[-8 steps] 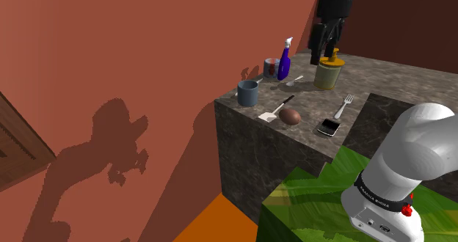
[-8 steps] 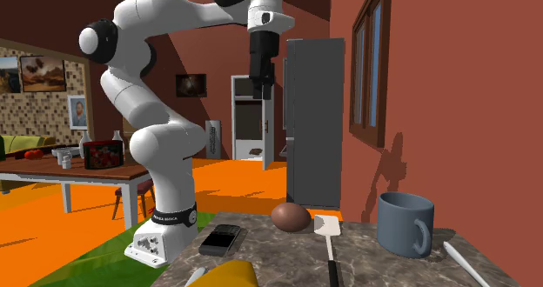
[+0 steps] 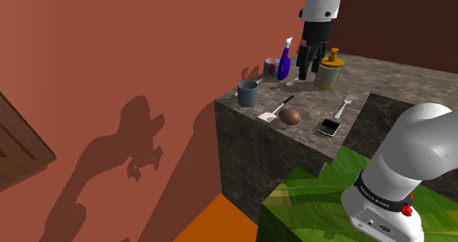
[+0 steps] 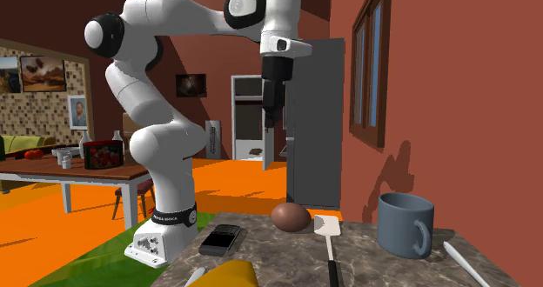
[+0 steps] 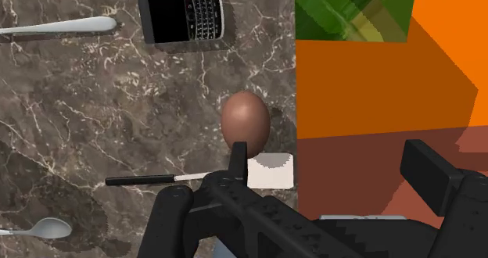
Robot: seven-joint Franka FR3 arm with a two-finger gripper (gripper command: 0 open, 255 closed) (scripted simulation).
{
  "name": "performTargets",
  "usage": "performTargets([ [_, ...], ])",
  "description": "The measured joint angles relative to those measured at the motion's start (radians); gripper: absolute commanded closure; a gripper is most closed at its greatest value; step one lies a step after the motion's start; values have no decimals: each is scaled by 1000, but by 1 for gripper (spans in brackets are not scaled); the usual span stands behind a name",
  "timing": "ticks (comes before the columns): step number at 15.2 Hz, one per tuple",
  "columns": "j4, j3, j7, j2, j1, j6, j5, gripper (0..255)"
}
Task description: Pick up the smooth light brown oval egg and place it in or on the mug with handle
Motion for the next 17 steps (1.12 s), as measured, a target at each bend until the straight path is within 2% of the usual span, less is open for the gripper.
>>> performTargets([
  [6,-72,-58,-80,144,-3,176,-1,0],
  [14,-87,-124,-200,428,6,415,39,0],
  [17,-86,-130,-220,480,10,456,53,0],
])
